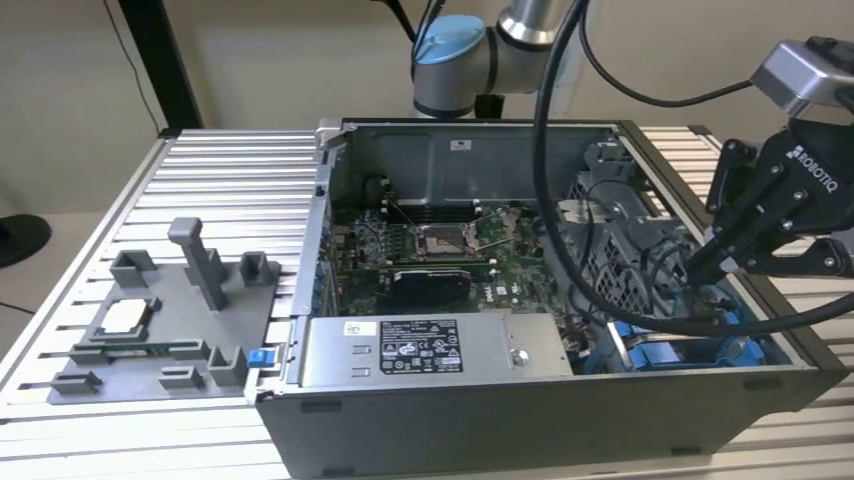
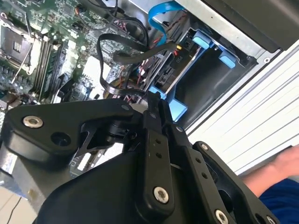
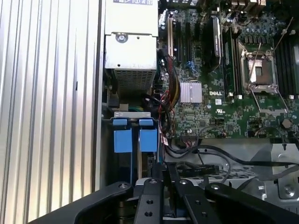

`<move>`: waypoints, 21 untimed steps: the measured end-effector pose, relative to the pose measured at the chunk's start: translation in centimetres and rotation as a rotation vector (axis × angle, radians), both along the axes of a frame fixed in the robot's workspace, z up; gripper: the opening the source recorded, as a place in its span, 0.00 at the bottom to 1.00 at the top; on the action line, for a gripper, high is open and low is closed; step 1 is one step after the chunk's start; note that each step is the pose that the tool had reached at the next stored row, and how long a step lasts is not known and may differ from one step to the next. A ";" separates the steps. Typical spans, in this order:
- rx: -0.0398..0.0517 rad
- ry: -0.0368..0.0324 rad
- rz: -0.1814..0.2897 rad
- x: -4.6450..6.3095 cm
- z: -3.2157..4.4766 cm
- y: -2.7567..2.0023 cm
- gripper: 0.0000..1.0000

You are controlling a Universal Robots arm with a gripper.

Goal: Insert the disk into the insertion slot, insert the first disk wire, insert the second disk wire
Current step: 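Insert the second disk wire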

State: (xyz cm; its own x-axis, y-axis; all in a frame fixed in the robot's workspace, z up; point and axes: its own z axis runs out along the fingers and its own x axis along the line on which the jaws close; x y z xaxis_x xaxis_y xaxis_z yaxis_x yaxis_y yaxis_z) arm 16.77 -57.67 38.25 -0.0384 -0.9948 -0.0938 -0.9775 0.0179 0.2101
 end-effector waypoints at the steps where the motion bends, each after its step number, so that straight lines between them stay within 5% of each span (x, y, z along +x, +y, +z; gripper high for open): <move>1: -0.0026 0.0000 0.000 0.0 -0.10 0.00 0.00; 6: -0.0162 -0.0007 0.000 0.0 -0.51 -0.21 0.00; 8: -0.0263 -0.0087 0.001 0.0 -0.60 -0.22 0.00; 10: -0.0275 -0.0196 0.002 -0.1 -0.74 -0.22 0.00; 21: -0.0278 -0.0205 0.003 -0.1 -0.82 -0.24 0.00</move>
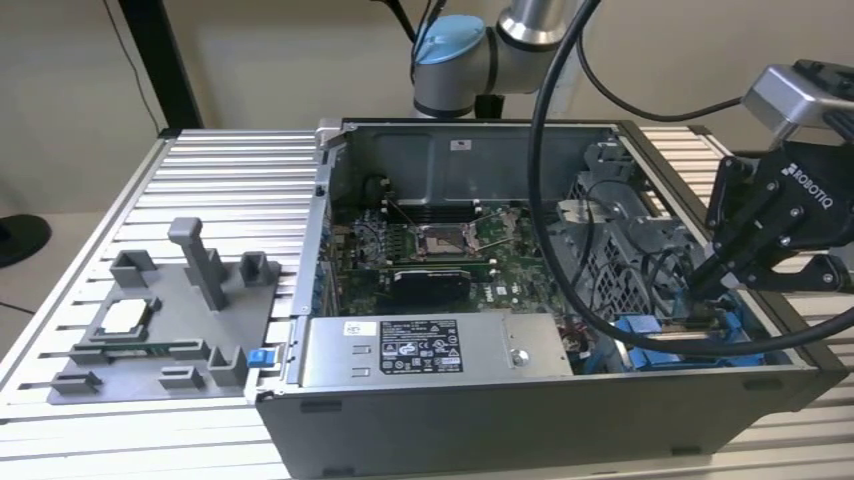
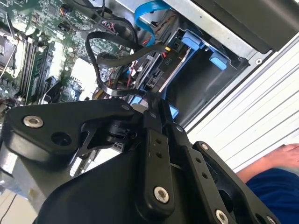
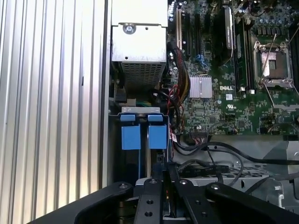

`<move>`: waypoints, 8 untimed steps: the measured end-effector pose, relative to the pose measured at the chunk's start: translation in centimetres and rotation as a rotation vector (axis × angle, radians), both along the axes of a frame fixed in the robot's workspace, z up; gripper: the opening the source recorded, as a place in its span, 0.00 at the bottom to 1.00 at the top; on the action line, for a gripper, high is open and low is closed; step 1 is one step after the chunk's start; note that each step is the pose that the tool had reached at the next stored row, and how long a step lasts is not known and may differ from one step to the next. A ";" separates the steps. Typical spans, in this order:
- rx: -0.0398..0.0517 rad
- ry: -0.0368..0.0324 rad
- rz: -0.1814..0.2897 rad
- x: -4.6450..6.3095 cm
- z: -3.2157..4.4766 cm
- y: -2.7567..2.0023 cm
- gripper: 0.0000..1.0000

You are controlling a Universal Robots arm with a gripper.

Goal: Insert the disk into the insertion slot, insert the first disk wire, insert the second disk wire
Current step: 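Insert the second disk wire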

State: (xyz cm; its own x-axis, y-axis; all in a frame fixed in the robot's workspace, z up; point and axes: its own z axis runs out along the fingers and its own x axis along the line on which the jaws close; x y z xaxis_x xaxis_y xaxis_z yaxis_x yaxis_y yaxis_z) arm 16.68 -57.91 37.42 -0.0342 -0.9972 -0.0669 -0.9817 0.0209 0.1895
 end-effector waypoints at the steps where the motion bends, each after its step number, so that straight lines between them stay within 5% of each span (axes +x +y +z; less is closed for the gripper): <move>1: -0.0010 0.0000 0.000 0.0 -0.01 0.00 0.00; 8: -0.0266 -0.0075 0.000 -0.9 -0.14 0.00 0.00</move>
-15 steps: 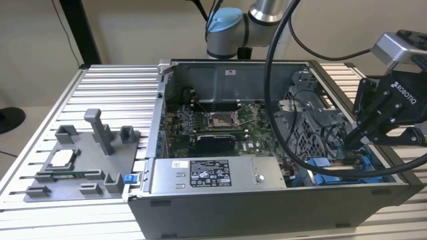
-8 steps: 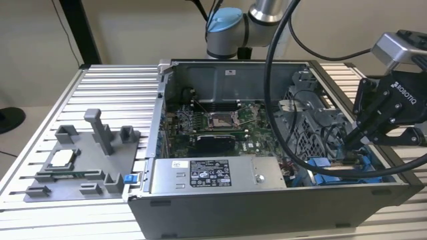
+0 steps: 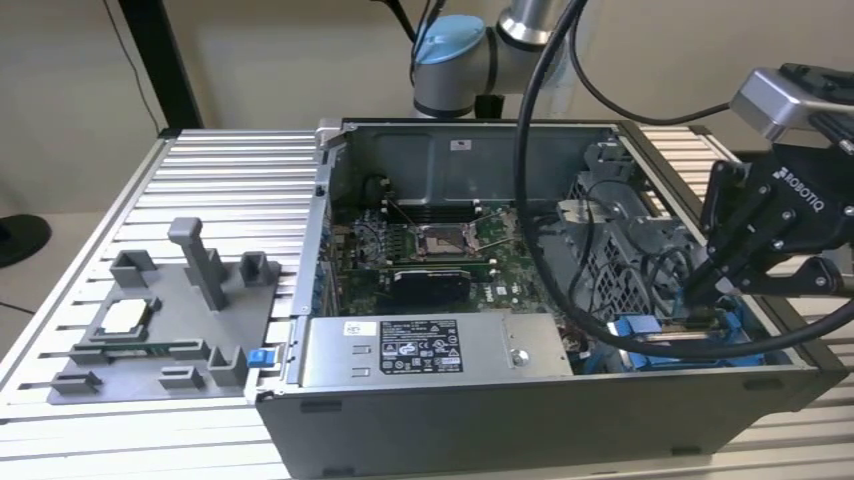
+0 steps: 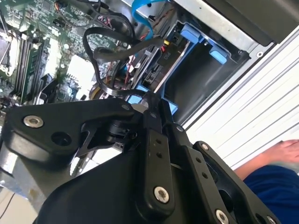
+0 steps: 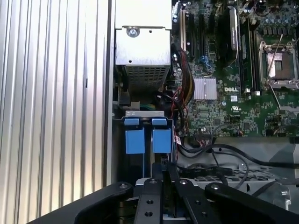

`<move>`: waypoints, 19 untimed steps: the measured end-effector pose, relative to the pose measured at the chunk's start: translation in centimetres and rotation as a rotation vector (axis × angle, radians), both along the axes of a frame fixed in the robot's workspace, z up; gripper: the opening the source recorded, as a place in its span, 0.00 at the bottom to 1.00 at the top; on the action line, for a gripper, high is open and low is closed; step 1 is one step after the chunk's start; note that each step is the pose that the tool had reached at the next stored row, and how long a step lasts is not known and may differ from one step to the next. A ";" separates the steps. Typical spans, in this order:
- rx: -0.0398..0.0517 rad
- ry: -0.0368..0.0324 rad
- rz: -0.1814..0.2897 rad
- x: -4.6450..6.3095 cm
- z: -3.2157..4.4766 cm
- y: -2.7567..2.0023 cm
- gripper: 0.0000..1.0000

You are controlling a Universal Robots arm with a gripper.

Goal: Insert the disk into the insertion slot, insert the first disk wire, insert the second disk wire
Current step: 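Insert the second disk wire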

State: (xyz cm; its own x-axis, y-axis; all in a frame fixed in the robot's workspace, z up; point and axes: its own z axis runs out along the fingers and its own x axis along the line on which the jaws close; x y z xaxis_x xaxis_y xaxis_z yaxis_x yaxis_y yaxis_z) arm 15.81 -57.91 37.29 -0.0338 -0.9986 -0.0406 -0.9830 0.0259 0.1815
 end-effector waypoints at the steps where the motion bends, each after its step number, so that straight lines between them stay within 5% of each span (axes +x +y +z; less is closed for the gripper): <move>1: -0.0034 -0.0024 0.000 -0.2 -0.02 0.00 0.00; 8: -0.0249 -0.0170 0.000 -1.0 -0.23 0.00 0.00; 10: -0.0315 -0.0323 0.000 -1.2 -0.33 0.02 0.00; 12: -0.0322 -0.0589 -0.001 -1.3 -0.40 0.08 0.00; 14: -0.0314 -0.0779 -0.001 -1.4 -0.49 0.10 0.00; 17: -0.0260 -0.0938 -0.001 -1.4 -0.60 0.10 0.00; 19: -0.0146 -0.1011 -0.002 -1.4 -0.66 0.11 0.00</move>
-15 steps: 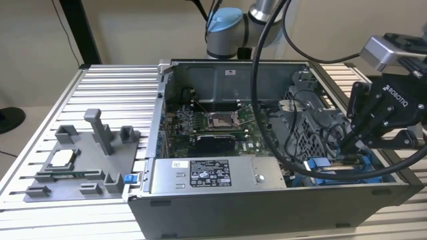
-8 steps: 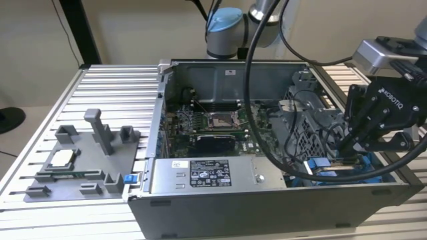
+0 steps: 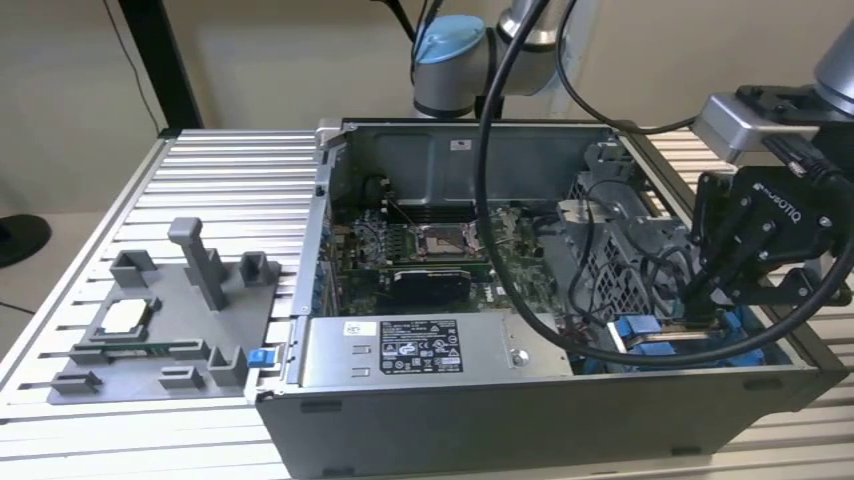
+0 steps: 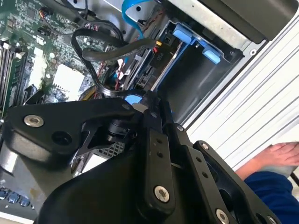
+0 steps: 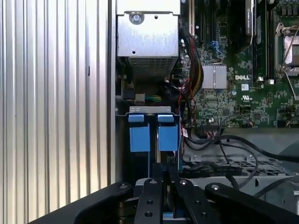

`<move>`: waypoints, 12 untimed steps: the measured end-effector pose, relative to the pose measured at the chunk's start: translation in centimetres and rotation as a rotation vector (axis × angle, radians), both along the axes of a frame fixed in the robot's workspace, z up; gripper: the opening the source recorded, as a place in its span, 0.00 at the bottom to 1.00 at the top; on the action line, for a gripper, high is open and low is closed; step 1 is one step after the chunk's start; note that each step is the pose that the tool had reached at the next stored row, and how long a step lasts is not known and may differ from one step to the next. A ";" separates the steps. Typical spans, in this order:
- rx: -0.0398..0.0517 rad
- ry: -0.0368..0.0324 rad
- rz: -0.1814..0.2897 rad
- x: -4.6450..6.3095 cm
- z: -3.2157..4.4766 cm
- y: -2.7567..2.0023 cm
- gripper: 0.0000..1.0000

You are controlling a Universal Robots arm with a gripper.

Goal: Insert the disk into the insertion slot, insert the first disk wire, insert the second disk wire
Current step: 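Insert the second disk wire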

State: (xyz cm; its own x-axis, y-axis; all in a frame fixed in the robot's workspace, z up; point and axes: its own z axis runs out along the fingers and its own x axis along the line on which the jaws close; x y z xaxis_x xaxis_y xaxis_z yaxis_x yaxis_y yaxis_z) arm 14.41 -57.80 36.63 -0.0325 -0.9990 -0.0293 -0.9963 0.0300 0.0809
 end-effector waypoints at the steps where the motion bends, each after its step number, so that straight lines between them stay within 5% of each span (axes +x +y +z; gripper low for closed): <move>1: 0.0088 -0.0026 0.000 0.0 -0.01 0.00 0.00; 2: 0.0148 -0.0042 0.000 0.0 -0.03 0.00 0.00; 12: 0.0158 -0.0044 0.000 0.0 -0.17 0.00 0.00</move>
State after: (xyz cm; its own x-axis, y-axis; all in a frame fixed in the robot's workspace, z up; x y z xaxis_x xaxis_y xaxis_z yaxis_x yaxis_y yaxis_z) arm 14.41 -57.80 36.46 -0.0324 -0.9984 -0.0453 -0.9966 0.0289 0.0770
